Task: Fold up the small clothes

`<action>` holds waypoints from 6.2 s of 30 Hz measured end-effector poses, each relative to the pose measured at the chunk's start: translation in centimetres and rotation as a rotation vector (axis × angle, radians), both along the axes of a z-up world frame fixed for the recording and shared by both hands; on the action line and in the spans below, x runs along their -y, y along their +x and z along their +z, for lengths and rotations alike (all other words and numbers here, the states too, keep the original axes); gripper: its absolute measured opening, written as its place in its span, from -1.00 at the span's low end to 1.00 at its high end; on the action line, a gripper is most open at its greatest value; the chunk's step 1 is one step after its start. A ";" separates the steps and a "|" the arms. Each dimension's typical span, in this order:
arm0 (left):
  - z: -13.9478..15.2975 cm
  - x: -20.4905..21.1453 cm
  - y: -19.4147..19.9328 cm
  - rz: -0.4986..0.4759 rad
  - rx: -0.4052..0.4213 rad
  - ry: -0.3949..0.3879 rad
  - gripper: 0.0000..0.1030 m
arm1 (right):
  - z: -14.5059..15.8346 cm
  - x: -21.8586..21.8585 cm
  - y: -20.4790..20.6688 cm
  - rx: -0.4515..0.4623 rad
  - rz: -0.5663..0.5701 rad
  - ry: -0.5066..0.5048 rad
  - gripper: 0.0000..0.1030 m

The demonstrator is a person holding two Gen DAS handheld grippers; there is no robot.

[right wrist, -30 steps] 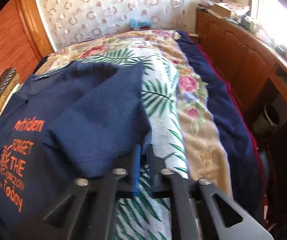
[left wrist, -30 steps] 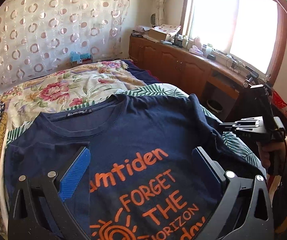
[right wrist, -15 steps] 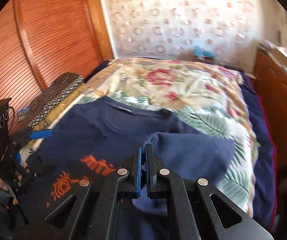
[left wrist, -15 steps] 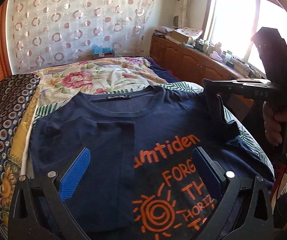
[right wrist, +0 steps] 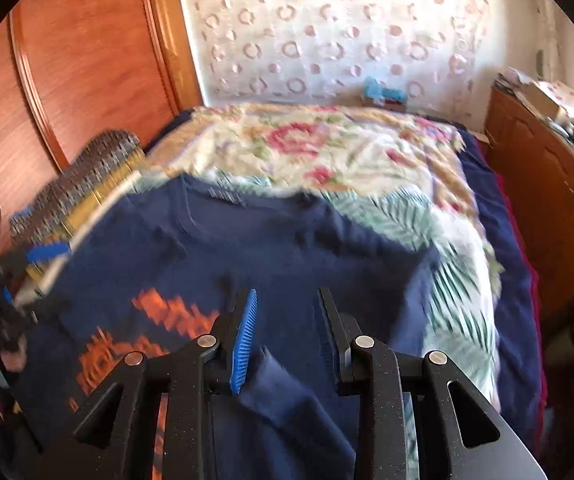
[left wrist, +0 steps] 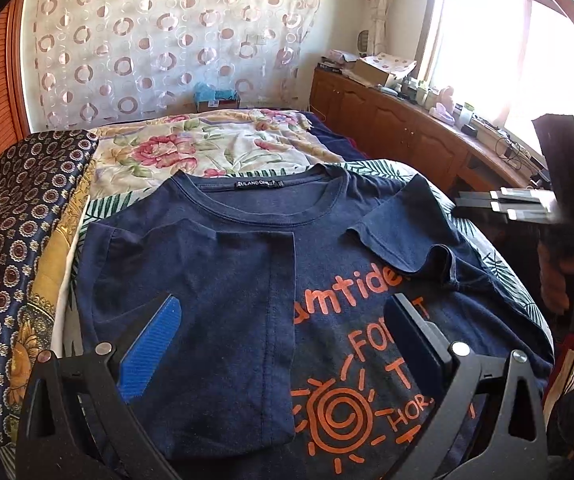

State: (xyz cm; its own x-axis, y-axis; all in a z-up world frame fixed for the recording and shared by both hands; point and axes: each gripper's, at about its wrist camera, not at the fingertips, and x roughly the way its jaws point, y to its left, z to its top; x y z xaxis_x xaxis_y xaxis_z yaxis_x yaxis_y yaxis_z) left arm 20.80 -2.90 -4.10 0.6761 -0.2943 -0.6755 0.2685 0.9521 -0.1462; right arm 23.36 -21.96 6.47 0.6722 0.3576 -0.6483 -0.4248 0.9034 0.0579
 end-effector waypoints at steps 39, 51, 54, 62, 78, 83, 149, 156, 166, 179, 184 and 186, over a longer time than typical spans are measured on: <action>-0.3 -1.5 -1.3 0.044 -0.004 0.015 0.98 | -3.7 -2.1 -8.0 -0.096 0.058 -0.089 -0.82; 0.8 -5.6 4.6 0.094 -0.062 0.141 0.50 | -1.2 0.9 -5.1 0.008 -0.057 -0.052 0.15; 0.7 -6.4 6.8 0.103 -0.115 0.179 0.23 | -1.0 1.5 -3.3 0.030 -0.082 -0.048 0.15; -0.6 -7.4 11.7 0.133 -0.231 0.330 -0.18 | -1.7 2.2 0.4 0.025 -0.082 -0.012 0.15; -4.1 -7.9 16.0 0.158 -0.382 0.363 -0.04 | -3.0 3.4 3.9 0.004 -0.066 0.024 0.15; -4.2 -8.4 16.5 0.158 -0.385 0.320 -0.04 | -3.2 3.4 4.2 -0.001 -0.073 0.034 0.15; 6.7 -10.2 -14.2 0.108 0.170 0.025 -0.92 | 0.8 5.9 -16.2 0.210 -0.002 0.179 -0.93; 5.3 -11.3 -19.5 0.154 0.179 -0.018 -0.92 | 0.5 7.1 -21.8 0.223 -0.008 0.165 -0.93; 4.1 -13.7 -24.6 0.229 0.162 -0.043 -0.92 | 0.8 9.9 -26.9 0.212 -0.027 0.117 -0.93; 0.1 -13.4 -24.1 0.231 0.083 0.043 -0.69 | -1.5 8.9 -25.1 0.075 -0.063 -0.022 -0.92; 1.6 -13.1 -24.2 0.191 0.129 0.017 0.18 | 2.0 9.2 -25.0 0.147 -0.101 -0.044 -0.51; 2.0 -13.0 -23.6 0.181 0.138 0.005 0.57 | 3.4 9.3 -24.9 0.179 -0.105 -0.042 -0.12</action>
State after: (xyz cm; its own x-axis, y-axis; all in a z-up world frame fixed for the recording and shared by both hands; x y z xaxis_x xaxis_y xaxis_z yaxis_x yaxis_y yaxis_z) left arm -2.75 10.11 -2.07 0.8036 -0.1569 -0.5742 0.1106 0.9872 -0.1150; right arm -1.59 -31.22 9.85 0.8100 0.2548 -0.5282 -0.3286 0.9432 -0.0489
